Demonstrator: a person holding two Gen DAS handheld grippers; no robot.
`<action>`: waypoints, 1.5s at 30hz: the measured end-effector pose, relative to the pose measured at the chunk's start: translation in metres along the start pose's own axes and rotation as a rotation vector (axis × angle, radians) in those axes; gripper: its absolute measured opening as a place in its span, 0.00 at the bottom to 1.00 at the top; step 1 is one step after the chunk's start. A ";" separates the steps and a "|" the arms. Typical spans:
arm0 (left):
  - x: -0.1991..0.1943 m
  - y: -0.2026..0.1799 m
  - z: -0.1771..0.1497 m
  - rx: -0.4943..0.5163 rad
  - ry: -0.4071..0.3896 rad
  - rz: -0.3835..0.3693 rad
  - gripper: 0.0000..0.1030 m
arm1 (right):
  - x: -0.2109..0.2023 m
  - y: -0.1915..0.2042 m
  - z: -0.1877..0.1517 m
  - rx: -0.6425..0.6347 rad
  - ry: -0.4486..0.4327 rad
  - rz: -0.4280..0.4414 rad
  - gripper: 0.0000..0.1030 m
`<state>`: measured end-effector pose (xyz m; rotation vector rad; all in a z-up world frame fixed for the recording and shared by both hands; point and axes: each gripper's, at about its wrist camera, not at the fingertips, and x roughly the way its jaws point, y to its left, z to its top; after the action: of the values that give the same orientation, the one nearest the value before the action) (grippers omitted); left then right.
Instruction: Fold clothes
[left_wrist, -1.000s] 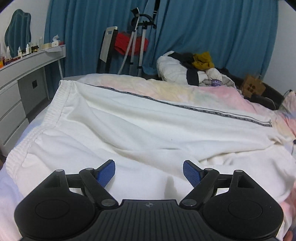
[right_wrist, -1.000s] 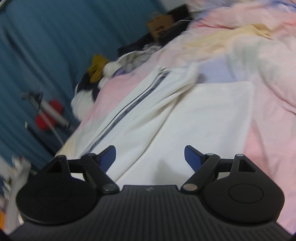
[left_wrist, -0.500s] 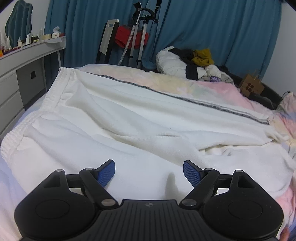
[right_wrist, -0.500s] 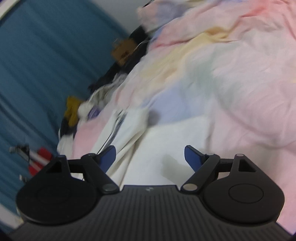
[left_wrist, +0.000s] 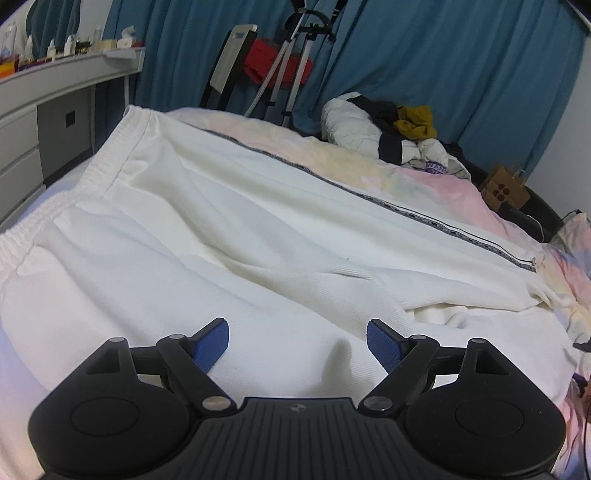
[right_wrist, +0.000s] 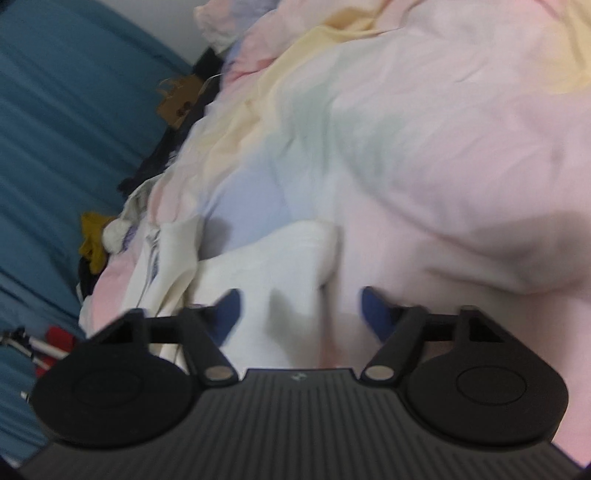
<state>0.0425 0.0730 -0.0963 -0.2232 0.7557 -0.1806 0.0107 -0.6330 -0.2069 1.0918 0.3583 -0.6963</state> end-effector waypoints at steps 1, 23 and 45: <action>0.001 0.001 0.000 0.000 0.000 0.000 0.81 | 0.003 0.002 -0.001 -0.016 -0.001 0.006 0.38; -0.038 0.032 0.020 -0.097 0.042 0.059 0.81 | -0.024 0.018 -0.004 -0.203 -0.261 -0.224 0.05; -0.065 0.138 0.028 -0.583 0.344 0.260 0.83 | -0.042 0.030 -0.012 -0.231 -0.251 -0.226 0.06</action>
<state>0.0270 0.2250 -0.0706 -0.6535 1.1621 0.2628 0.0007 -0.5992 -0.1667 0.7417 0.3398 -0.9573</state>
